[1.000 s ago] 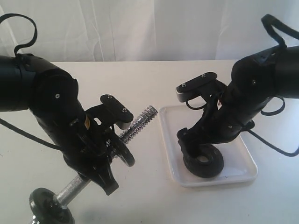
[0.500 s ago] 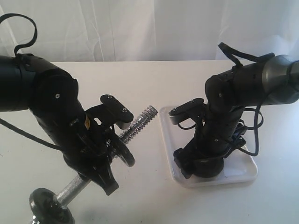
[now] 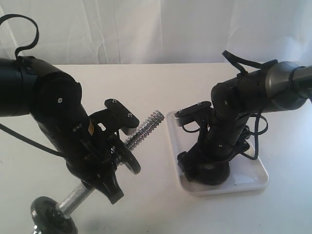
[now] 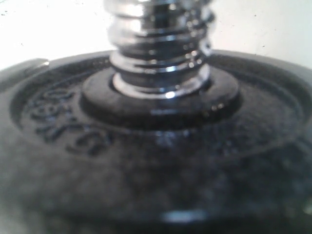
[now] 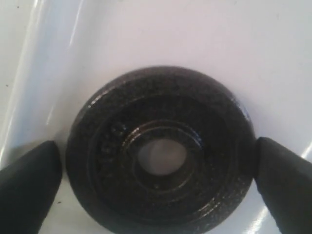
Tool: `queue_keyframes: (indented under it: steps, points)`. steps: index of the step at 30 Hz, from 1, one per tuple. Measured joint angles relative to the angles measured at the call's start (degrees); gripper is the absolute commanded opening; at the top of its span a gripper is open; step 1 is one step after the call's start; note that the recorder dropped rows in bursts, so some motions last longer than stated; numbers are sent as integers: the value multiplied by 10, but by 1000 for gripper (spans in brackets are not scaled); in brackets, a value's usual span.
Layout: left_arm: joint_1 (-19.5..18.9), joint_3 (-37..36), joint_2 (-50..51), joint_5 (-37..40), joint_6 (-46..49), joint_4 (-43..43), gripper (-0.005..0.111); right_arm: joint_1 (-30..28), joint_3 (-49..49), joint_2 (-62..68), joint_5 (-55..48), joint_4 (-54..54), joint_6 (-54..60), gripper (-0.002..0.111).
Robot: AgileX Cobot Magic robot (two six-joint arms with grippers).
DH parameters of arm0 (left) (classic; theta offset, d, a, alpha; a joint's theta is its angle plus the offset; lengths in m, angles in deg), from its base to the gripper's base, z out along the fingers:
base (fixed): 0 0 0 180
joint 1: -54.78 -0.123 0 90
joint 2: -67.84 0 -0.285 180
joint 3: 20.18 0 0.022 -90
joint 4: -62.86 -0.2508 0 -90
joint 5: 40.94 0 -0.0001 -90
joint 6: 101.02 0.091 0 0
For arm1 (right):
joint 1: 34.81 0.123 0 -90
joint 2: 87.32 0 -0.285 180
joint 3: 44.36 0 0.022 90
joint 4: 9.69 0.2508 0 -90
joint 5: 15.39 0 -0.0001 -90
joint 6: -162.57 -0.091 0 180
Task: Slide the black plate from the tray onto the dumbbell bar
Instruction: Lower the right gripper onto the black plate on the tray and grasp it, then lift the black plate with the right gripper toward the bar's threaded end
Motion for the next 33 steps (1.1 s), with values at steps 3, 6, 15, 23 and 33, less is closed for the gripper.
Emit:
queue_keyframes:
  steps: [3,6,15,23,33]
  points:
    - [0,0,0,0,0,0,0,0,0,0,1,8,0,105]
    - [0,0,0,0,0,0,0,0,4,6,-35,35,0,105]
    - [0,0,0,2,0,1,0,0,9,12,-49,38,0,93]
    - [0,0,0,2,0,2,0,0,23,17,-65,38,-6,1]
    - [0,0,0,2,0,2,0,0,49,10,-120,37,-6,0]
